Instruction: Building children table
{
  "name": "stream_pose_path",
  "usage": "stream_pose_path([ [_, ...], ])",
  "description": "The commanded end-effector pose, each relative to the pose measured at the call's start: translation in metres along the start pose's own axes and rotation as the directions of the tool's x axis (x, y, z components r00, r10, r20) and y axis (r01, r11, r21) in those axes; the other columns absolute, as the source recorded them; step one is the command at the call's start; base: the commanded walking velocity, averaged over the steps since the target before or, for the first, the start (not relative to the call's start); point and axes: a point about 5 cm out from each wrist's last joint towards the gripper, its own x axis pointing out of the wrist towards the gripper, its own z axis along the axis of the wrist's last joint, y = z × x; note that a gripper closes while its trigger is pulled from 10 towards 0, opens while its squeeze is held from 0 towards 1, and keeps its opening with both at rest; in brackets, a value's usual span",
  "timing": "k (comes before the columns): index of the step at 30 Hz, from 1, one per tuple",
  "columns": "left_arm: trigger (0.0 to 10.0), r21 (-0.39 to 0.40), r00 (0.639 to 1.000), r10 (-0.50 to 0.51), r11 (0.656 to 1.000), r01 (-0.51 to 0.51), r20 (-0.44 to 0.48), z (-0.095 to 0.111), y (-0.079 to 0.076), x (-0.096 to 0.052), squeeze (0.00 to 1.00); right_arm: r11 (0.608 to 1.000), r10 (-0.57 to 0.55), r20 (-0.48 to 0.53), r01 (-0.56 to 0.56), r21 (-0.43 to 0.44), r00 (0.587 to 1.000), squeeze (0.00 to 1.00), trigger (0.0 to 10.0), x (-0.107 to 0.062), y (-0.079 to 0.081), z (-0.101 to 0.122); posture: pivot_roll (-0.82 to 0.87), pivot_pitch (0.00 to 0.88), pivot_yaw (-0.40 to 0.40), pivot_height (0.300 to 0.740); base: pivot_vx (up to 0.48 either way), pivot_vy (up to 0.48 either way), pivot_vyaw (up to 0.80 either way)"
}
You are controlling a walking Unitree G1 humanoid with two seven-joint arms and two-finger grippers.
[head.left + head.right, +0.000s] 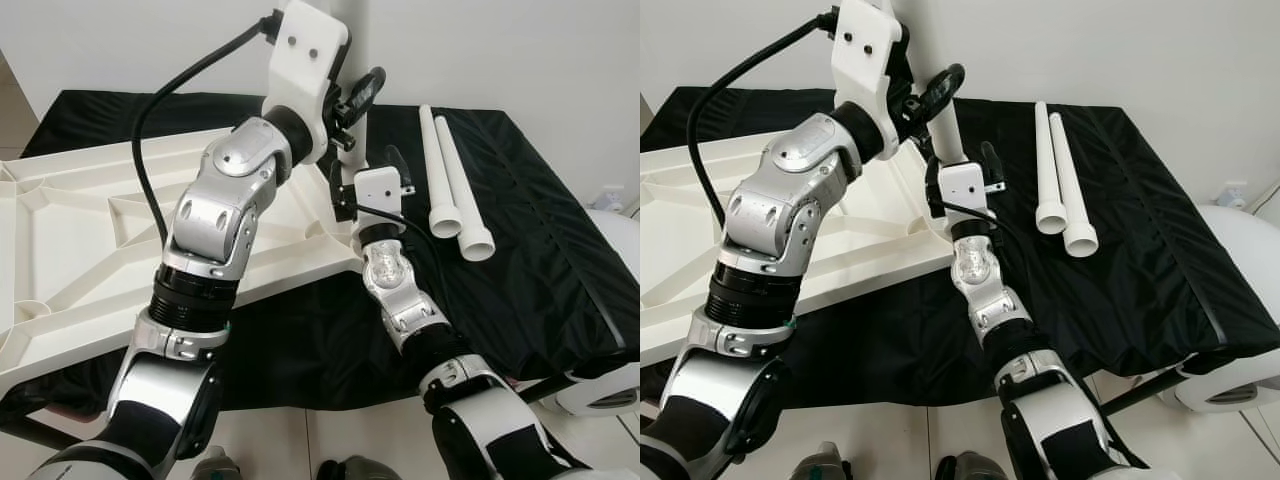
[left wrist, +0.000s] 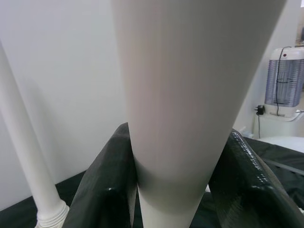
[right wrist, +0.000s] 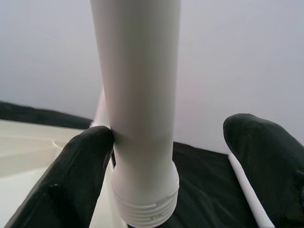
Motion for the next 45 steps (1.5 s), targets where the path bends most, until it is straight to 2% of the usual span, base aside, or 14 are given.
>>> stream_pose_path([
  [1,10.0,0.015,0.994,0.101,0.995,-0.102,0.037,0.010,0.004,0.002,0.00,0.999,0.003,0.025,-0.004,0.036,1.000,0.00,10.0,0.001,0.000,0.003,0.10,0.000,-0.087,0.740,0.000,0.000,0.00],
  [2,10.0,0.014,0.994,0.102,0.995,-0.102,0.038,0.010,0.004,0.002,0.00,0.997,0.023,0.034,-0.025,0.067,0.999,0.00,10.0,0.001,0.002,0.005,0.10,0.000,-0.085,0.740,0.000,0.000,0.00],
  [6,10.0,0.015,0.994,0.099,0.995,-0.100,0.043,0.011,0.003,0.003,0.00,0.996,0.037,0.036,-0.039,0.076,0.999,0.00,10.0,0.001,0.005,0.004,0.10,0.000,-0.085,0.740,0.000,0.000,0.00],
  [18,10.0,0.005,0.995,0.080,0.997,-0.081,0.051,0.015,-0.004,0.004,0.00,1.000,-0.009,0.046,0.008,0.022,0.999,0.00,10.0,0.009,-0.001,0.004,0.10,0.000,-0.085,0.740,0.000,0.000,0.00],
  [37,10.0,-0.012,0.998,0.050,0.999,-0.050,0.041,0.012,-0.016,0.004,0.00,0.999,-0.032,0.063,0.033,-0.004,0.997,0.00,10.0,0.020,-0.007,0.006,0.10,0.000,-0.088,0.740,0.000,0.000,0.00],
  [38,10.0,-0.010,0.998,0.050,0.999,-0.050,0.039,0.012,-0.017,0.004,0.00,0.999,-0.036,0.066,0.036,-0.009,0.997,0.00,9.2,0.020,-0.008,0.006,0.10,0.000,-0.088,0.740,0.000,0.000,0.00],
  [39,10.0,-0.010,0.998,0.050,0.999,-0.050,0.039,0.012,-0.017,0.004,0.00,0.999,-0.036,0.066,0.036,-0.009,0.997,0.00,9.2,0.020,-0.008,0.006,0.10,0.000,-0.088,0.740,0.000,0.000,0.00],
  [40,10.0,-0.008,0.998,0.051,0.999,-0.050,0.038,0.012,-0.017,0.004,0.00,0.999,-0.039,0.066,0.039,-0.010,0.997,0.00,4.7,0.021,-0.008,0.006,0.10,0.000,-0.088,0.740,0.000,0.000,0.00],
  [42,10.0,-0.008,0.998,0.051,0.999,-0.050,0.038,0.012,-0.017,0.004,0.00,0.999,-0.039,0.066,0.039,-0.010,0.997,0.00,4.7,0.021,-0.008,0.006,0.10,0.000,-0.088,0.740,0.000,0.000,0.00],
  [43,10.0,-0.007,0.998,0.051,0.999,-0.050,0.038,0.012,-0.017,0.004,0.00,0.999,-0.036,0.067,0.037,-0.012,0.997,0.00,2.5,0.021,-0.008,0.006,0.10,0.000,-0.088,0.740,0.000,0.000,0.00],
  [44,10.0,-0.007,0.998,0.051,0.999,-0.050,0.038,0.012,-0.017,0.004,0.00,0.999,-0.036,0.067,0.037,-0.012,0.997,0.00,2.5,0.021,-0.008,0.006,0.10,0.000,-0.088,0.740,0.000,0.000,0.00],
  [45,10.0,-0.006,0.998,0.050,0.999,-0.050,0.038,0.012,-0.017,0.004,0.00,0.999,-0.034,0.073,0.036,-0.024,0.997,0.00,0.8,0.021,-0.009,0.006,0.10,0.000,-0.088,0.740,0.000,0.000,0.00],
])
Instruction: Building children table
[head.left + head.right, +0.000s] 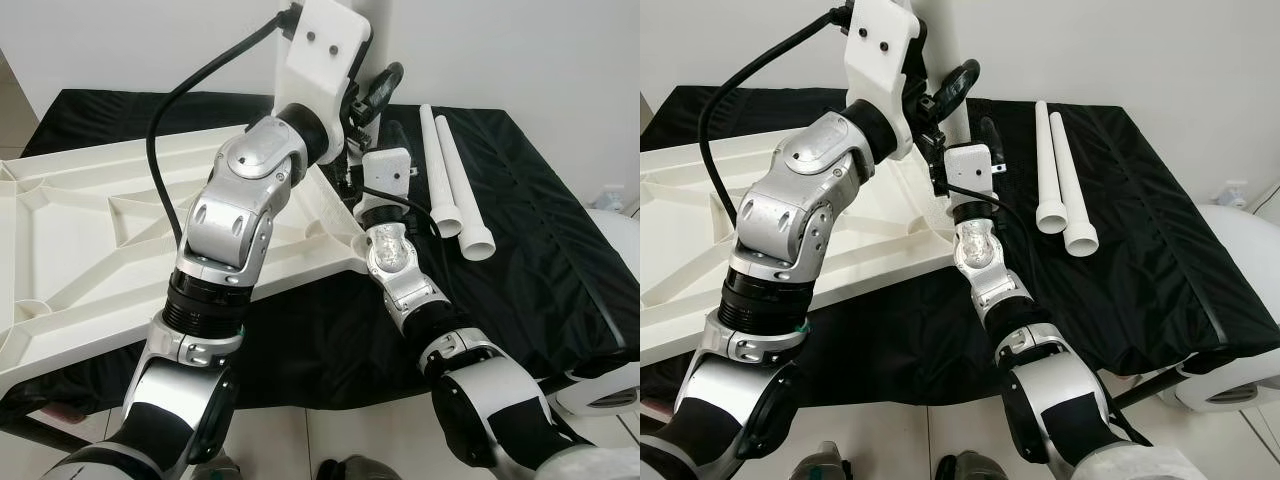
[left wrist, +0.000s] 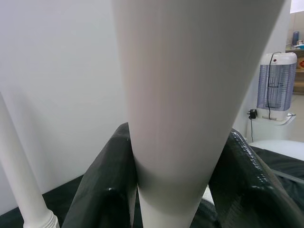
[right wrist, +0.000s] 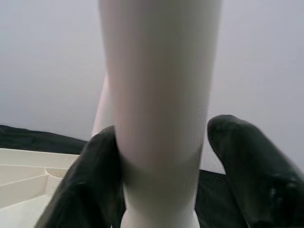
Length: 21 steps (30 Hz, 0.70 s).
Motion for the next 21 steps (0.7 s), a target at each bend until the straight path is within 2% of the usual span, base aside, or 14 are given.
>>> stream_pose_path([
  [1,10.0,0.011,0.997,0.078,0.997,-0.078,0.012,0.0037,0.0011,0.0002,0.00,1.000,-0.010,0.015,0.010,-0.012,1.000,0.00,0.0,0.0032,-0.0028,0.0017,0.10,0.000,-0.087,0.740,0.000,0.000,0.00],
  [16,10.0,0.020,0.997,0.075,0.997,-0.075,0.004,0.0033,-0.0003,0.0002,0.00,1.000,-0.012,0.035,0.013,-0.017,0.999,0.00,0.0,0.0047,-0.0022,0.0037,0.10,0.000,-0.086,0.740,0.000,0.000,0.00],
  [17,10.0,0.021,0.997,0.071,0.997,-0.071,0.003,0.0030,-0.0007,0.0002,1.00,1.000,-0.021,0.026,0.021,-0.014,0.999,0.00,10.0,0.0050,-0.0026,0.0030,0.10,0.000,-0.086,0.740,0.000,0.000,0.00],
  [21,10.0,-0.030,1.000,0.008,1.000,-0.007,0.015,0.0035,-0.0072,-0.0021,1.00,0.999,-0.048,-0.006,0.048,0.015,0.999,0.00,10.0,0.0074,-0.0043,0.0016,0.10,0.000,-0.088,0.740,0.000,0.000,0.00],
])
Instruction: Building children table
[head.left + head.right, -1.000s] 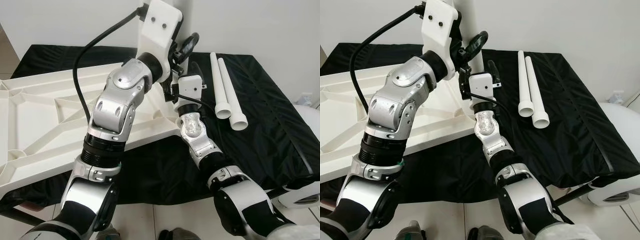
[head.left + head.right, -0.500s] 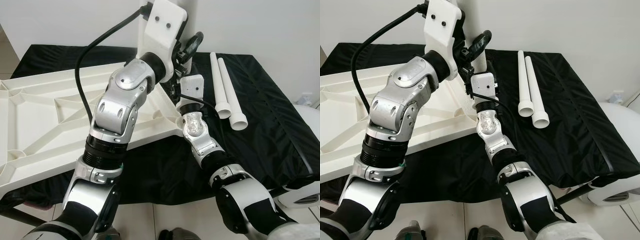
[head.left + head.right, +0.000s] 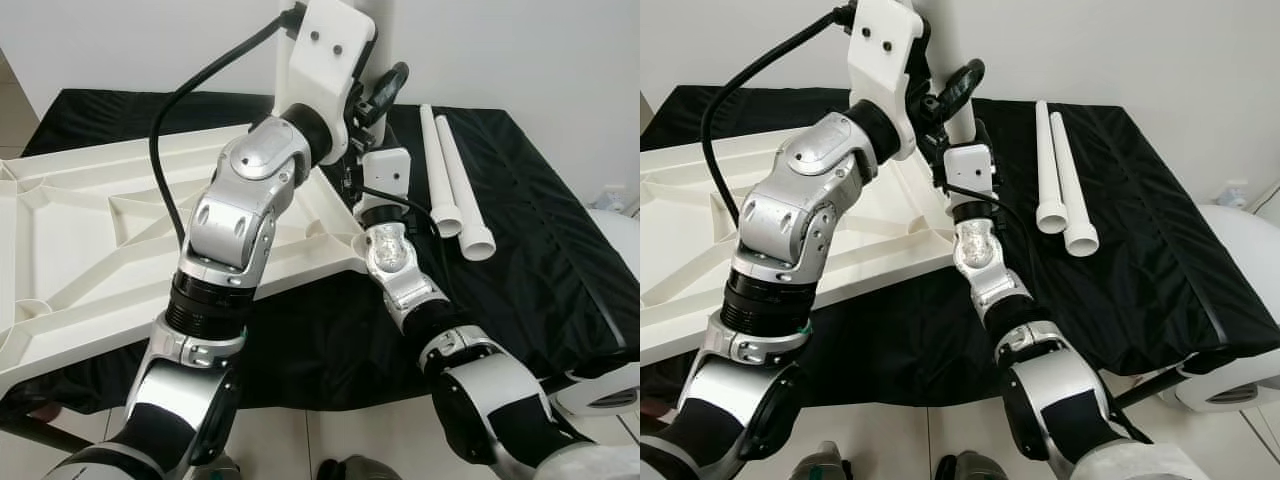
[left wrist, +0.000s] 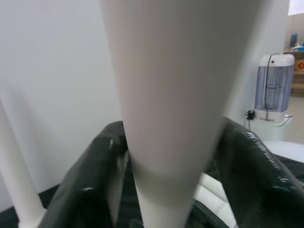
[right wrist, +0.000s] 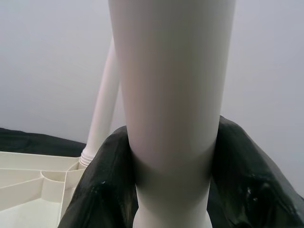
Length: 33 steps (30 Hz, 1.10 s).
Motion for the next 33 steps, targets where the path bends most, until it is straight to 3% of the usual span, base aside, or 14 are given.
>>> stream_pose_path([
  [1,10.0,-0.019,1.000,-0.010,1.000,0.011,0.019,0.004,-0.006,-0.001,1.00,1.000,-0.028,-0.010,0.028,0.015,1.000,0.00,10.0,0.004,-0.003,0.001,0.10,0.000,-0.089,0.740,0.000,0.000,0.00],
  [4,10.0,-0.040,0.995,-0.093,0.995,0.094,0.041,0.006,-0.015,-0.005,1.00,0.998,-0.043,-0.038,0.044,0.045,0.998,0.00,10.0,0.005,-0.004,0.000,0.10,0.000,-0.089,0.740,0.000,0.000,0.00],
  [8,10.0,-0.030,0.992,-0.114,0.993,0.115,0.047,0.005,-0.017,-0.009,1.00,0.993,-0.062,-0.081,0.069,0.092,0.995,0.00,10.0,0.006,-0.008,-0.004,0.10,0.000,-0.090,0.740,0.000,0.000,0.00],
  [11,10.0,-0.055,0.991,-0.116,0.991,0.120,0.059,0.005,-0.016,-0.012,0.94,0.989,-0.076,-0.101,0.088,0.120,0.992,0.00,10.0,0.007,-0.011,-0.006,0.10,0.000,-0.091,0.740,0.000,0.000,0.00],
  [12,10.0,-0.059,0.991,-0.116,0.991,0.120,0.062,0.006,-0.015,-0.013,0.00,0.989,-0.081,-0.103,0.093,0.116,0.991,0.00,10.0,0.007,-0.012,-0.006,0.10,0.000,-0.091,0.740,0.000,0.000,0.00],
  [14,10.0,-0.126,0.991,-0.091,0.987,0.103,0.100,0.009,-0.002,-0.023,0.00,0.975,-0.135,-0.159,0.160,0.156,0.978,0.00,10.0,0.009,-0.027,-0.011,0.10,0.000,-0.092,0.740,0.000,0.000,0.00],
  [17,10.0,-0.142,0.994,-0.061,0.987,0.075,0.095,0.008,0.005,-0.026,0.00,0.971,-0.158,-0.177,0.186,0.153,0.971,0.00,10.0,0.010,-0.033,-0.013,0.10,0.000,-0.092,0.740,0.000,0.000,0.00],
  [18,10.0,-0.149,0.998,0.006,0.989,0.004,0.066,0.002,0.017,-0.030,0.00,0.962,-0.188,-0.217,0.224,0.159,0.958,0.00,10.0,0.010,-0.042,-0.017,0.10,0.000,-0.092,0.740,0.000,0.000,0.00],
  [19,10.0,-0.149,0.998,0.006,0.989,0.004,0.066,0.002,0.017,-0.030,0.00,0.962,-0.188,-0.217,0.224,0.159,0.958,0.00,10.0,0.010,-0.042,-0.017,0.10,0.000,-0.092,0.740,0.000,0.000,0.00],
  [20,10.0,-0.174,0.994,0.108,0.979,-0.104,0.015,-0.009,0.032,-0.035,0.00,0.957,-0.188,-0.236,0.231,0.174,0.953,0.00,10.0,0.008,-0.050,-0.020,0.10,0.000,-0.091,0.740,0.000,0.000,0.00],
  [25,10.0,-0.182,0.977,0.206,0.960,-0.213,-0.054,-0.023,0.047,-0.042,0.00,0.956,-0.182,-0.239,0.228,0.182,0.954,0.00,10.0,0.005,-0.059,-0.022,0.10,0.000,-0.092,0.740,0.000,0.000,0.00],
  [29,10.0,-0.114,0.957,0.247,0.958,-0.265,-0.154,-0.042,0.051,-0.048,0.00,0.963,-0.159,-0.217,0.200,0.181,0.963,0.00,10.0,0.002,-0.065,-0.021,0.10,0.000,-0.094,0.740,0.000,0.000,0.00],
  [30,10.0,0.004,0.925,0.255,0.964,-0.265,-0.283,-0.074,0.048,-0.057,0.00,0.978,-0.089,-0.150,0.115,0.172,0.985,0.00,10.0,-0.003,-0.067,-0.015,0.10,0.000,-0.094,0.740,0.000,0.000,0.00],
  [33,10.0,0.043,0.919,0.233,0.972,-0.231,-0.317,-0.086,0.041,-0.060,0.00,0.978,-0.063,-0.135,0.088,0.188,0.989,0.00,10.0,-0.004,-0.067,-0.013,0.10,0.000,-0.093,0.740,0.000,0.000,0.00],
])
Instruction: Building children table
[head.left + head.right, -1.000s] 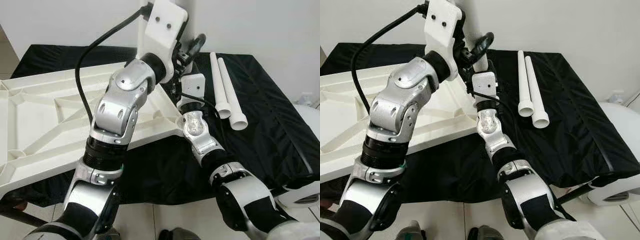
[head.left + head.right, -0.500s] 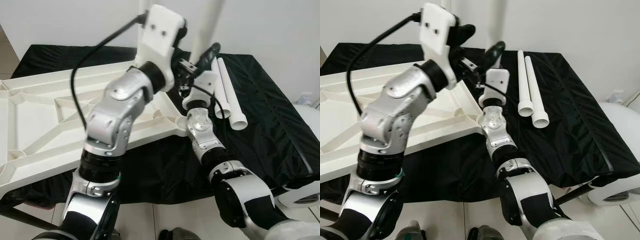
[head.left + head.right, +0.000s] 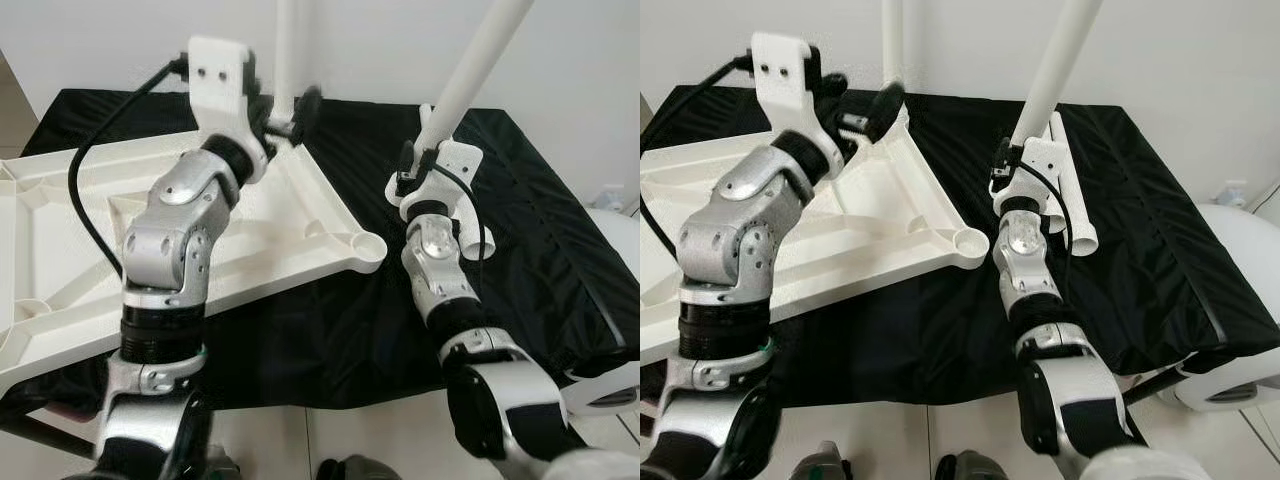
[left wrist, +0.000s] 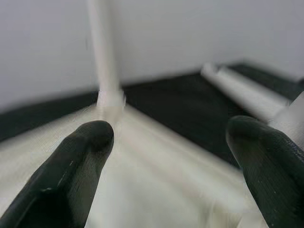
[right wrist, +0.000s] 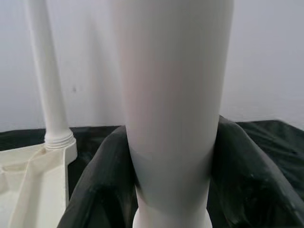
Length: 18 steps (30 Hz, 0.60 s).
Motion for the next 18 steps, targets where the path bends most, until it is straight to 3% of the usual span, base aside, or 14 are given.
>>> stream_pose_path([
  [1,10.0,0.090,0.999,-0.052,0.995,0.053,-0.011,-0.007,-0.013,0.003,0.00,1.000,0.024,0.034,-0.024,0.015,0.999,0.00,10.0,0.001,0.001,0.007,0.10,0.000,-0.094,0.740,0.000,0.000,0.00],
  [11,10.0,0.106,0.983,-0.130,0.984,0.144,-0.126,-0.048,-0.036,-0.002,0.00,1.000,0.022,0.022,-0.022,0.017,1.000,0.00,10.0,-0.001,-0.007,0.008,0.09,0.000,-0.089,0.740,0.000,0.000,0.00],
  [18,10.0,0.159,0.984,-0.133,0.976,0.151,-0.115,-0.060,-0.041,-0.006,0.00,0.998,0.053,0.004,-0.053,0.032,0.999,0.00,10.0,-0.007,-0.007,0.008,0.09,0.000,-0.085,0.740,0.000,0.000,0.00],
])
